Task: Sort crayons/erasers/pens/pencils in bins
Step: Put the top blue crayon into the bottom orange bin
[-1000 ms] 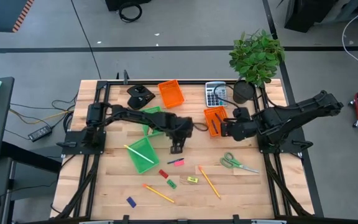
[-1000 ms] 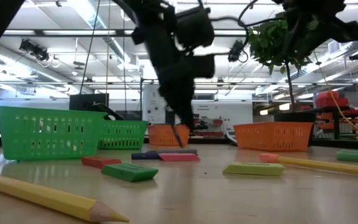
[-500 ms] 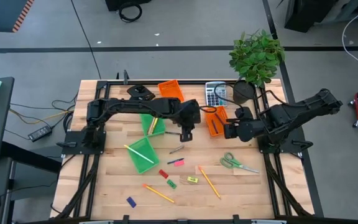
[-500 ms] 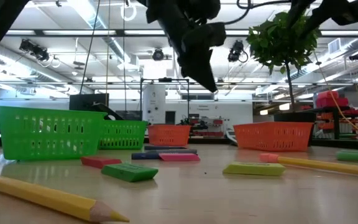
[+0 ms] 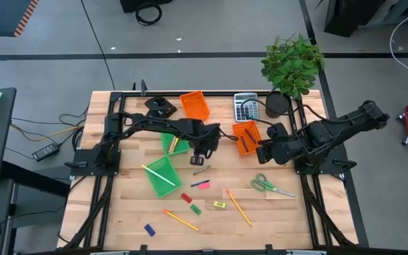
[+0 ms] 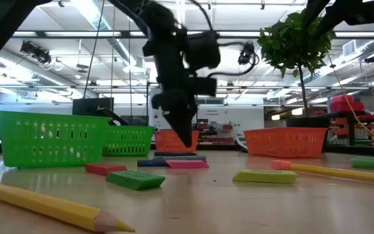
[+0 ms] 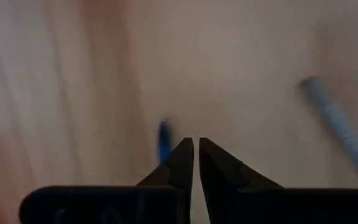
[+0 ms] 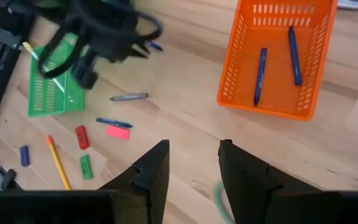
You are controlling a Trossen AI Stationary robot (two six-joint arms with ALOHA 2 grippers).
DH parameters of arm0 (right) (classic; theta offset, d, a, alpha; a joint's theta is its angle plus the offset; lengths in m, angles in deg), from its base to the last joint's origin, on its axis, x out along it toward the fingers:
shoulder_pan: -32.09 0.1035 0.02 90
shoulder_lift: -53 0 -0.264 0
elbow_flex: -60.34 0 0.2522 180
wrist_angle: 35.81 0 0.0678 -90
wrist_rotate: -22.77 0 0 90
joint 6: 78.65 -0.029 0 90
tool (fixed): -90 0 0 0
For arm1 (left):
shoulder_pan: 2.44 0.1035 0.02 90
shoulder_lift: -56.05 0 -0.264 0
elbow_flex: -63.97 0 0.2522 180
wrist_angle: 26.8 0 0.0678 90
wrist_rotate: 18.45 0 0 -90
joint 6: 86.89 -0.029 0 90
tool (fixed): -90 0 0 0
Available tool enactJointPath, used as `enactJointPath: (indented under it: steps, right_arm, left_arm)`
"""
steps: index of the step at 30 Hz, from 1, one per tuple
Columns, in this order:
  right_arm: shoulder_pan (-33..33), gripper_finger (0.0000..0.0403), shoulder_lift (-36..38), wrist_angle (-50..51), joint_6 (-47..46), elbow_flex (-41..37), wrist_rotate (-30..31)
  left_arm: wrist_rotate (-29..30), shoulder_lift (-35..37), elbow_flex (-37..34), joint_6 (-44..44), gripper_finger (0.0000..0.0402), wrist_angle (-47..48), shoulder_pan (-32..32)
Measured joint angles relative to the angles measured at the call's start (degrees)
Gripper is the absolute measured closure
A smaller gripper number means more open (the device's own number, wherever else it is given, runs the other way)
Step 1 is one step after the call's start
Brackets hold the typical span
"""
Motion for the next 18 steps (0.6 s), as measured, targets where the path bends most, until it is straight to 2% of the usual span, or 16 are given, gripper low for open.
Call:
enactJointPath:
  steps: [5,10,14,18]
  right_arm:
    - [0.0,0.0258,0.0,0.0,1.2,0.0,-3.7]
    - [0.0,0.0258,0.0,0.1,3.1,0.0,-5.6]
    - [0.0,0.0258,0.0,0.0,3.7,0.0,-5.8]
    - [0.5,0.0258,0.0,0.1,5.5,0.0,-7.7]
  left_arm:
    - [1.5,0.6,-1.9,5.9,0.035,-3.7,2.5]
    - [1.2,1.0,-0.3,2.3,0.032,-4.3,3.7]
    - [-6.9,1.0,-0.3,0.5,0.0295,-4.9,6.0]
    - [-8.6,1.0,-0.3,1.4,0.0263,-4.6,8.6]
